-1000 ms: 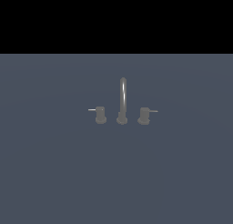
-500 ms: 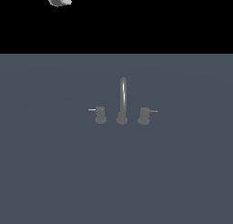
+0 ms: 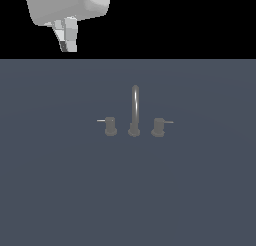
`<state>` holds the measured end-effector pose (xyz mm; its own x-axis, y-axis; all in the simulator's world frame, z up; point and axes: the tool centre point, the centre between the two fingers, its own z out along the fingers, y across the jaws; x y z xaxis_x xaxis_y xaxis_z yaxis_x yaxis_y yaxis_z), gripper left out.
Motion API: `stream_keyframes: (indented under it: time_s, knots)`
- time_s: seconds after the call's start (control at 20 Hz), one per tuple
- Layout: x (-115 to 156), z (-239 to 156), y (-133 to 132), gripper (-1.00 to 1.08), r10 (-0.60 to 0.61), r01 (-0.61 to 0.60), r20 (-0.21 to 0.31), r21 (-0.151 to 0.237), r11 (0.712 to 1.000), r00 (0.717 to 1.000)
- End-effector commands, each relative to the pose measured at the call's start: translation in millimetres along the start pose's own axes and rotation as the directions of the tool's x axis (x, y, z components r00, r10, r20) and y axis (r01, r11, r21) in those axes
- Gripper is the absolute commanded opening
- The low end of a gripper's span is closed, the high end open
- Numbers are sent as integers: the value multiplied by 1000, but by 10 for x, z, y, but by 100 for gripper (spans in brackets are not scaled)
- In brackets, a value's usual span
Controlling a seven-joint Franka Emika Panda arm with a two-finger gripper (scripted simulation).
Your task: Turn on the faucet by rotating a designated handle.
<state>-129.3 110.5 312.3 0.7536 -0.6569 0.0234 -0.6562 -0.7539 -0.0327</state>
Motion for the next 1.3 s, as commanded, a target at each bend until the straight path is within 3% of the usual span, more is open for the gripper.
stream_keyframes:
  time_s: [0.0, 0.65, 1.25]
  knots:
    - [46, 141, -108, -100, 49, -49, 1, 0, 999, 999]
    - [349, 801, -563, -100, 273, -273, 5, -7, 962, 962]
    - [737, 1434, -899, -100, 473, -472, 0, -20, 881, 881]
